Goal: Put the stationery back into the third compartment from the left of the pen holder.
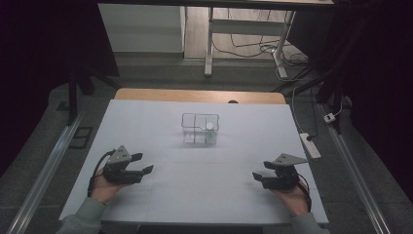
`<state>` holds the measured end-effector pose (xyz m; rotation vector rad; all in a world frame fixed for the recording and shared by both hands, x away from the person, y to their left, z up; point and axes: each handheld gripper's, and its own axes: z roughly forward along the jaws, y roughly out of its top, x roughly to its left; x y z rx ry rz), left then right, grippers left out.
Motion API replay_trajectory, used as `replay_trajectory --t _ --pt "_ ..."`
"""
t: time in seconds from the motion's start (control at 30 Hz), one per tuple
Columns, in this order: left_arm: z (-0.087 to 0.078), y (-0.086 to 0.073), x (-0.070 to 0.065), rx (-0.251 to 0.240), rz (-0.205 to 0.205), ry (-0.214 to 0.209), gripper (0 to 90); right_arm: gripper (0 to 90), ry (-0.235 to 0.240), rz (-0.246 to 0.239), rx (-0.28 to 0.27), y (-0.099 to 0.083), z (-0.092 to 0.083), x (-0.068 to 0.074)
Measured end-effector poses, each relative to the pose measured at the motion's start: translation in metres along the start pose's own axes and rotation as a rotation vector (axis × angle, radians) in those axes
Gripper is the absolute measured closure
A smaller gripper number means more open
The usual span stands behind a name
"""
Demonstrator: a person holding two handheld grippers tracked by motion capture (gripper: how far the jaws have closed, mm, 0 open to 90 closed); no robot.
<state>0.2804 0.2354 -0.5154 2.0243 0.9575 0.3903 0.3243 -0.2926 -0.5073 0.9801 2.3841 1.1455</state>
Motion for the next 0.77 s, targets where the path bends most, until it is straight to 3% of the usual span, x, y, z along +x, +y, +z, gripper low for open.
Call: replay_trajectory --t 0.3,0.77 --pt "-0.0023 -0.01 0.0021 0.018 -0.02 -0.001 32.8 32.3 0.0 -0.004 -0.007 0.0002 -0.0006 0.0005" --pt "-0.0011 -0.0106 0.0 0.03 -0.004 -0.009 32.2 31.9 -0.021 -0.017 -0.013 0.0003 -0.0018 0.0019"
